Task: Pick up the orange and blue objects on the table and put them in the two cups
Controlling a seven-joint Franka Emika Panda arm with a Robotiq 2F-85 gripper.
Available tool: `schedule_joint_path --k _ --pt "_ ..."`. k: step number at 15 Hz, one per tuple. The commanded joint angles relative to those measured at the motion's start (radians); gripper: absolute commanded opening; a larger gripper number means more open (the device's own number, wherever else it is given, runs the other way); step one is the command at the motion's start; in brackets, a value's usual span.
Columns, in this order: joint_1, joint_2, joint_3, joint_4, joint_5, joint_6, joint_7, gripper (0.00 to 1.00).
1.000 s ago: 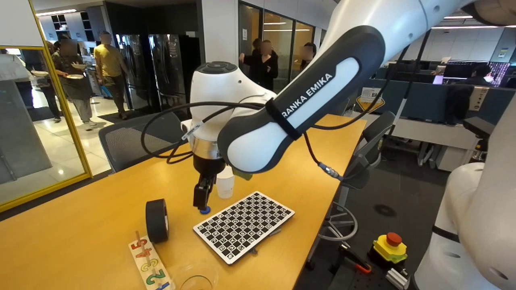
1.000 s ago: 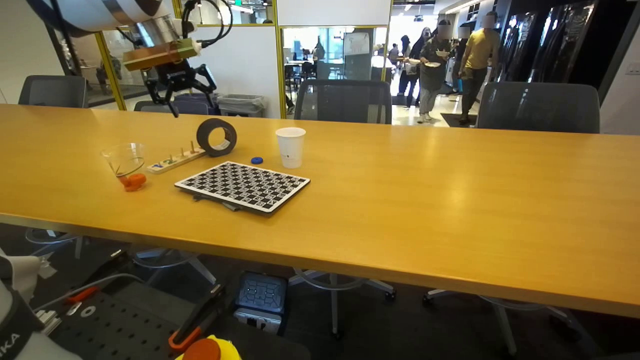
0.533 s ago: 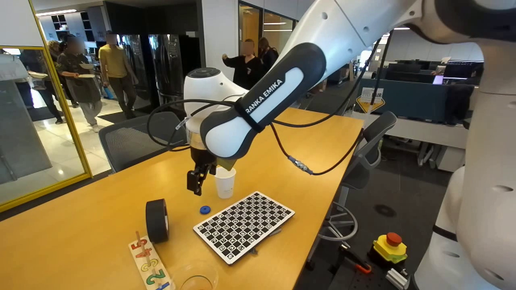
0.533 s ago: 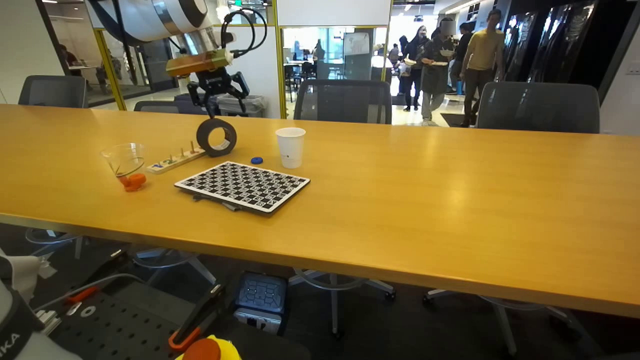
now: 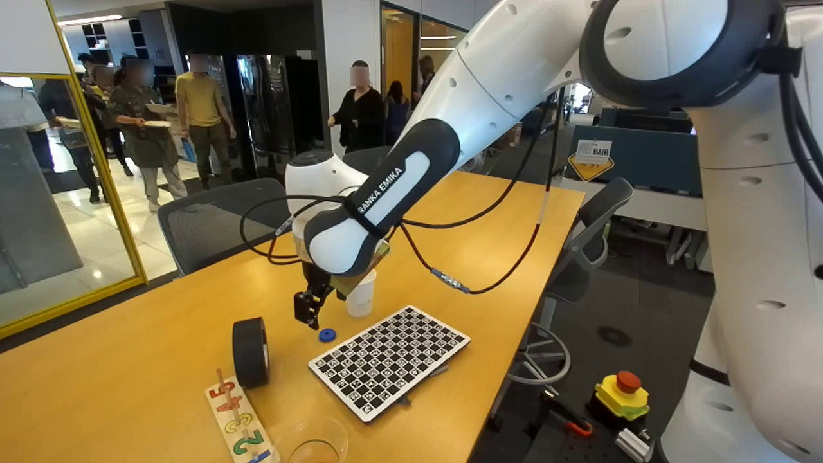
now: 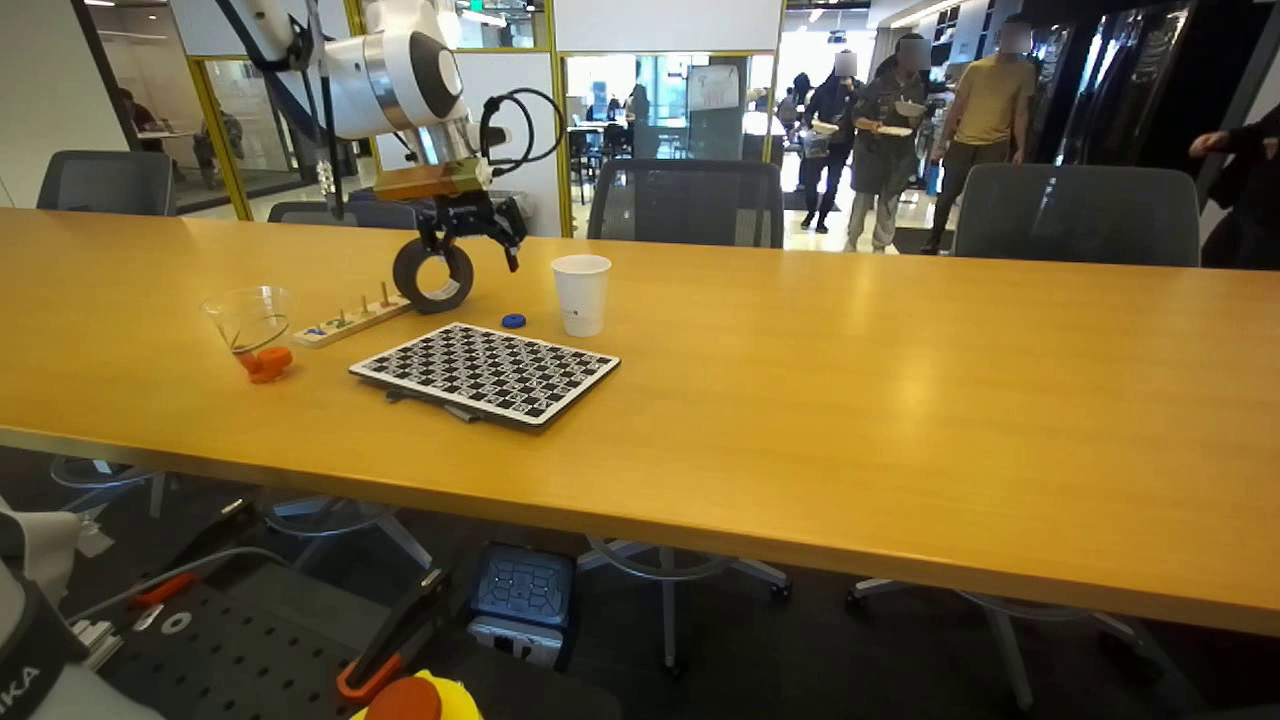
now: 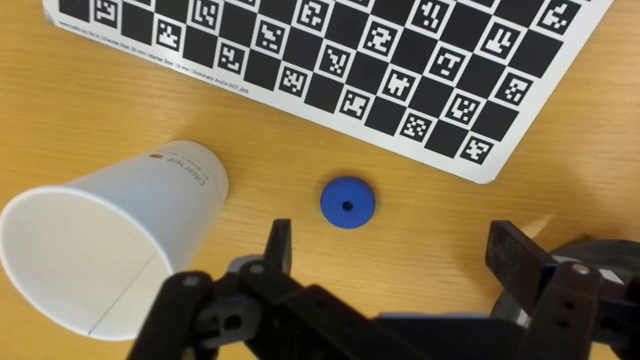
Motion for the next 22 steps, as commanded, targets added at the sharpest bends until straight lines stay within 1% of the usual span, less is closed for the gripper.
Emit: schedule_joint_path --k 1,7,12,17,22 --pt "0.029 0.093 -0.024 0.099 0.039 -0.04 0.011 1.0" --pt "0.021 0.208 -0.034 0.209 0.093 -0.077 -0.025 1.0" --pt "-0.004 0.261 -0.029 0.281 0.145 -0.102 -0.072 1.0" --pt "-0.022 0.287 -0.023 0.312 0.199 -0.109 -0.111 1.0" --pt "-0.04 0.29 -0.016 0.309 0.24 -0.107 -0.139 1.0"
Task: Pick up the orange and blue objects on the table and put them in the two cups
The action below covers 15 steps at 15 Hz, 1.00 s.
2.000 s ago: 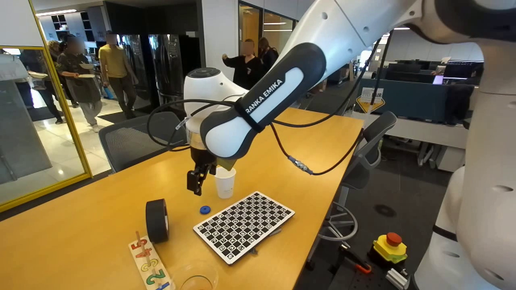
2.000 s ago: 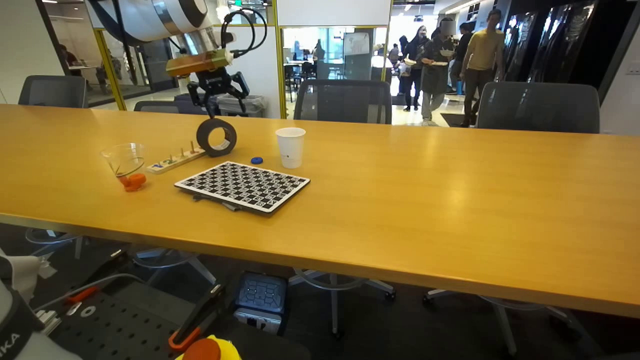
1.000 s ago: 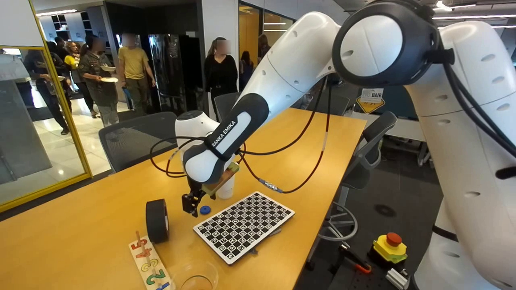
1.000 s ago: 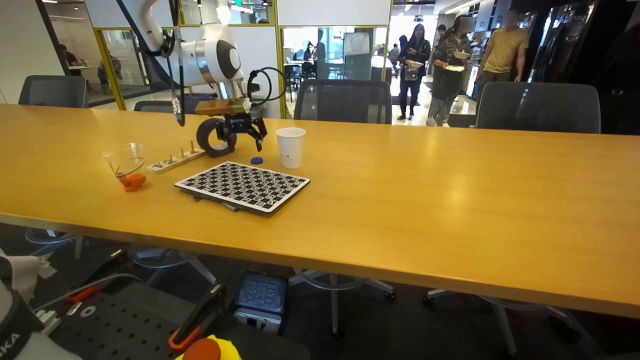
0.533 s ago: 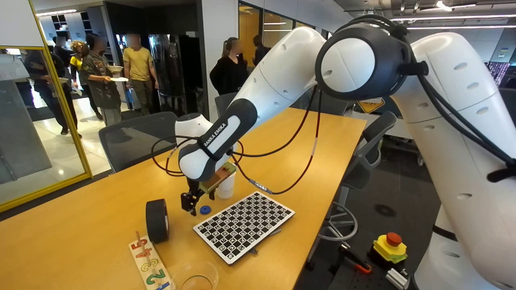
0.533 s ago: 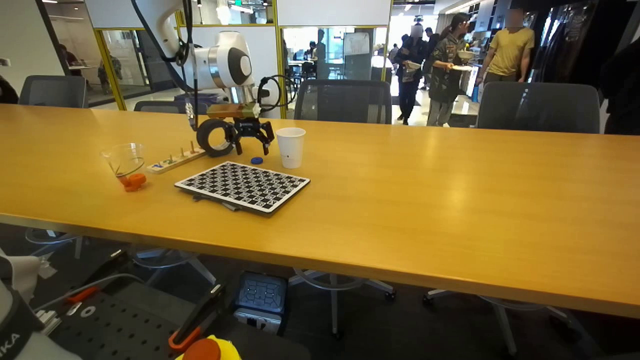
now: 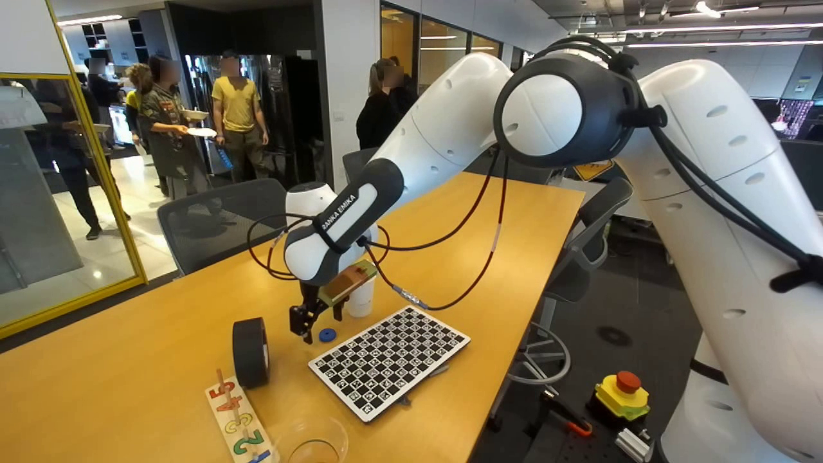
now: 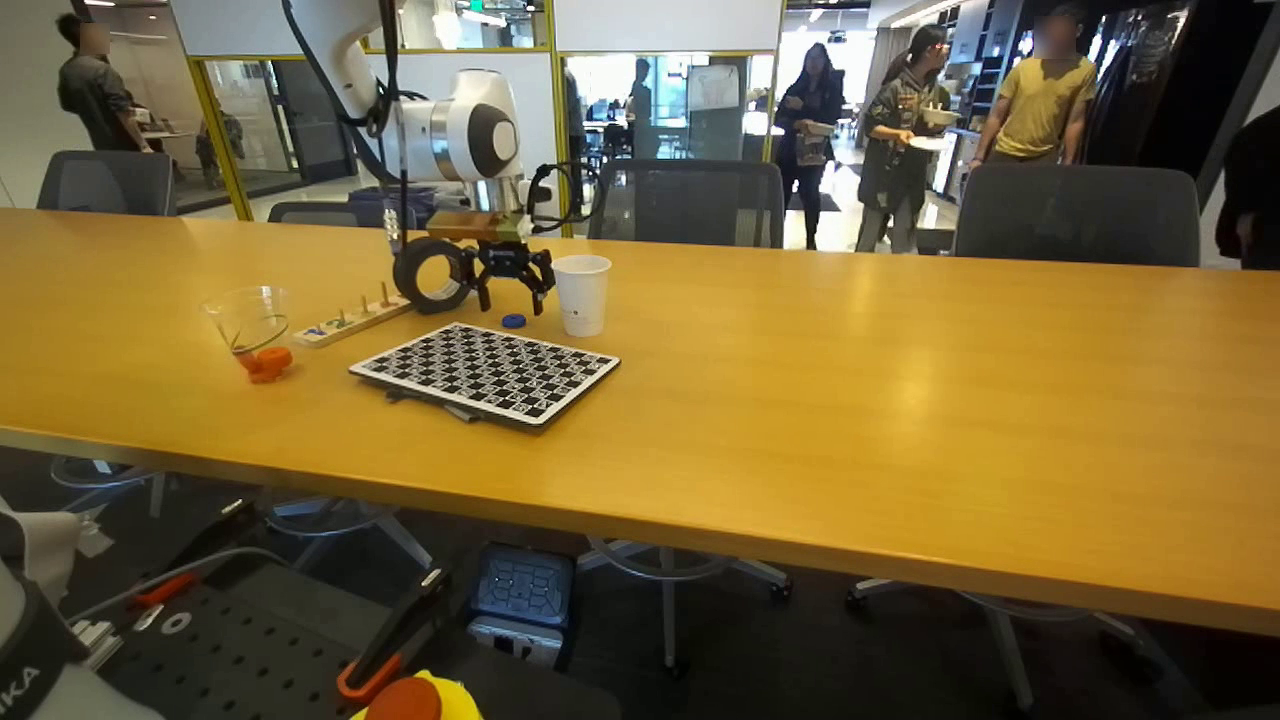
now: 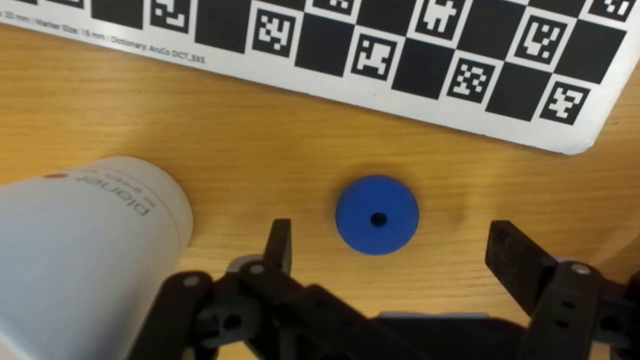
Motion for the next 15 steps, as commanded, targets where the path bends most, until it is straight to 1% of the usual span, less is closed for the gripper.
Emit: schedule_joint_path --k 1,15 --pt "-0.018 0.012 0.014 0.033 0.048 -0.025 -0.044 1.0" --pt "-0.038 0.017 0.026 0.027 0.105 -0.035 -0.087 1.0"
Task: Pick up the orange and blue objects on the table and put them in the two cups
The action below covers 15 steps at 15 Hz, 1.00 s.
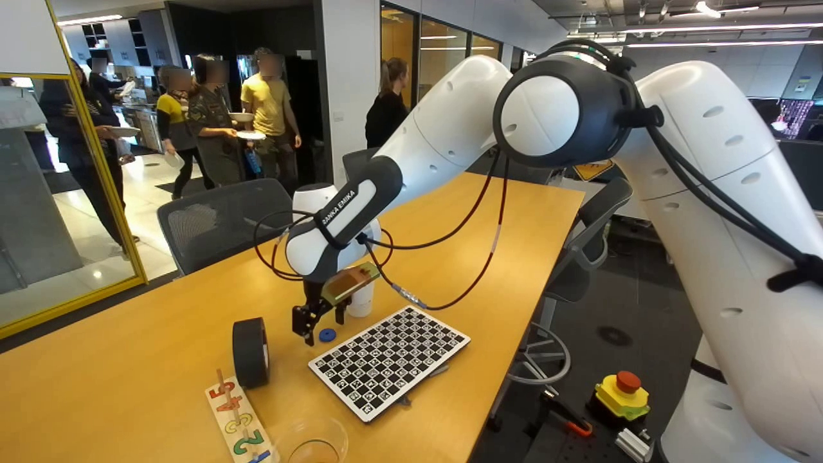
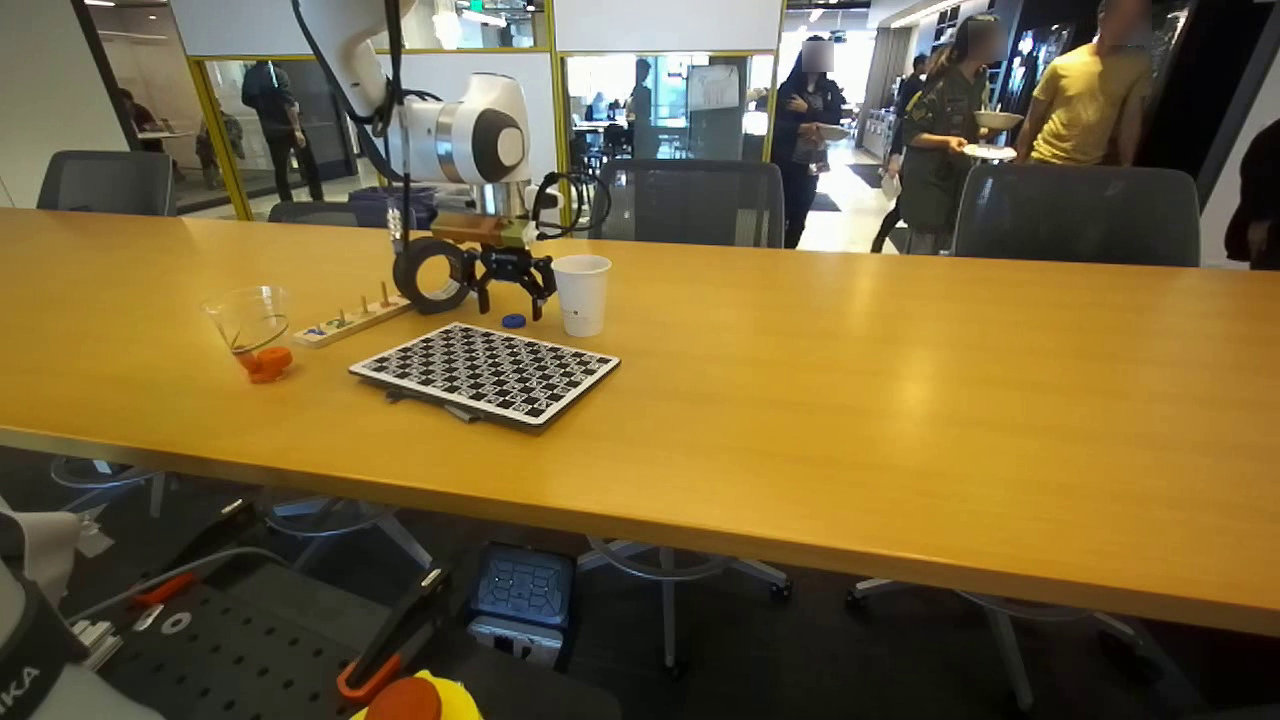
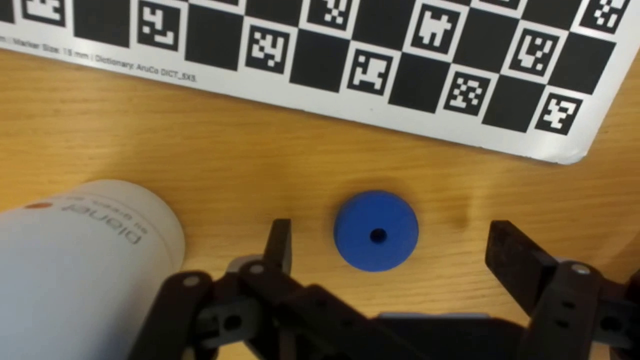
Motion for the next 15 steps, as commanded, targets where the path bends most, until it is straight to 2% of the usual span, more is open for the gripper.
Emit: schedule_joint_path --k 1,4,5,7,13,14,15 --pt "-0.018 0.012 0.017 0.027 0.033 -0.025 -0.034 1.0" --pt "-0.019 0.018 0.017 0.029 0.034 -0.025 -0.036 0.98" --pt "-0.02 0.019 0.017 0.029 0.035 -0.023 -0.036 0.74" --pt "-0.02 0.019 0.017 0.029 0.034 -0.021 -0.035 0.73" --pt "-0.019 0.016 0.013 0.034 0.029 -0.02 -0.031 0.26" --pt "-0.018 0.014 0.012 0.034 0.028 -0.021 -0.029 0.19" --pt "-0.015 0.011 0.01 0.035 0.025 -0.021 -0.026 0.21"
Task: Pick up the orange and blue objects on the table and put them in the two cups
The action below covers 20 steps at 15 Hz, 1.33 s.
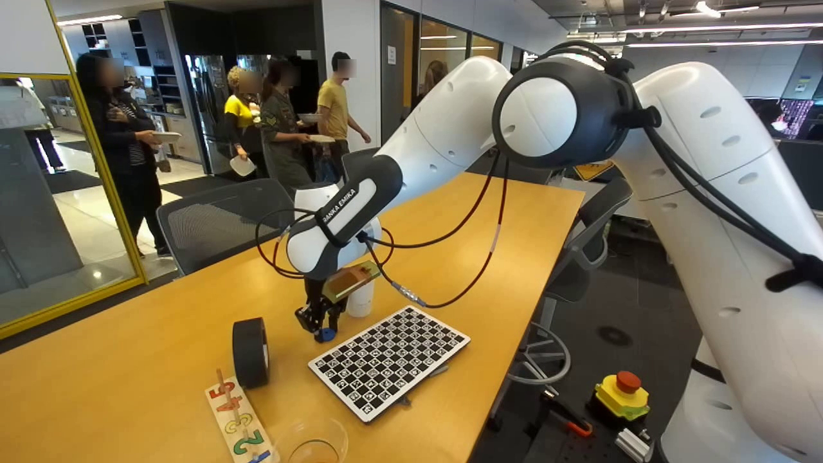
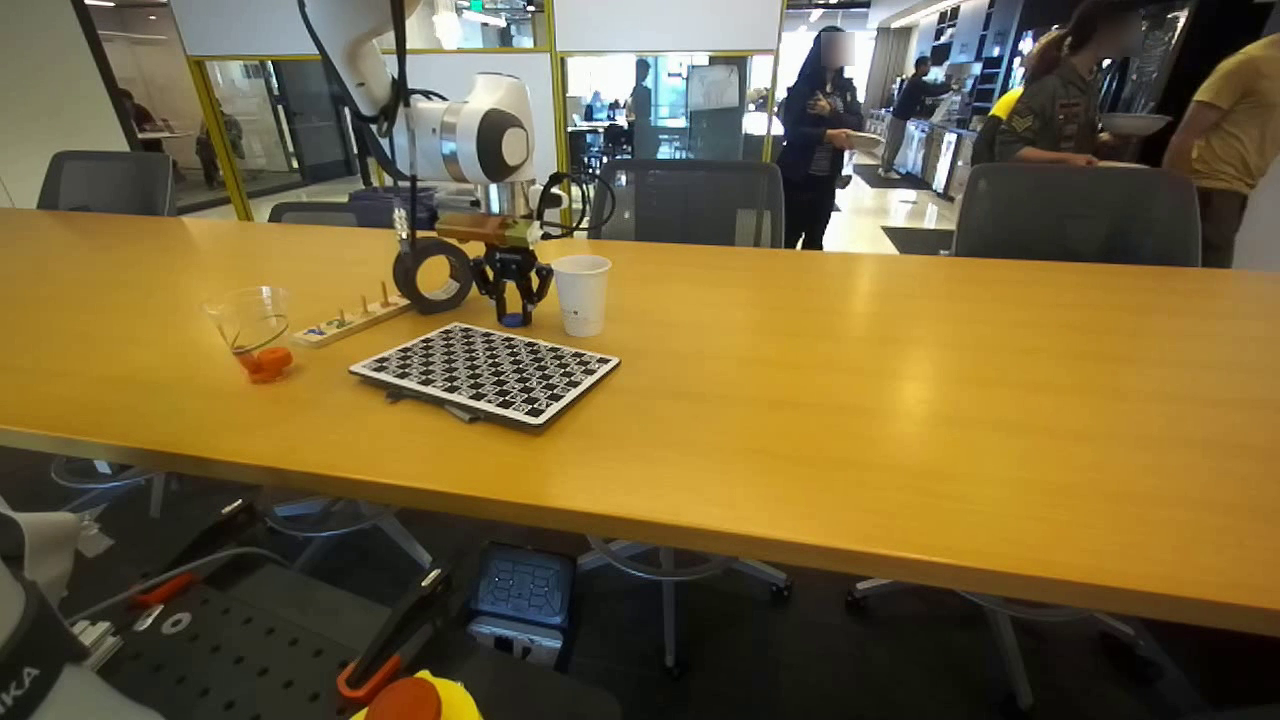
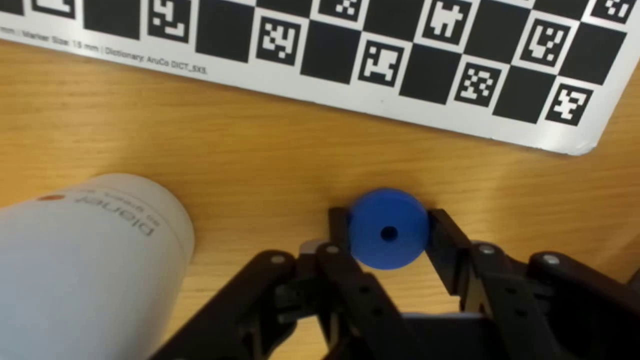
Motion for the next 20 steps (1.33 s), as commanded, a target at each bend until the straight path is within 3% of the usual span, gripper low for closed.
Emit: schedule_joint_path --k 1,13,20 --pt "0.002 0.006 0.001 0.024 0.014 -0.018 -0.01 0.22" --pt "0.038 -0.138 -0.041 0.051 -0.049 -0.001 0.032 0.22" --pt "0.085 -0.196 -0.158 0.023 -0.214 -0.009 0.231 0.21"
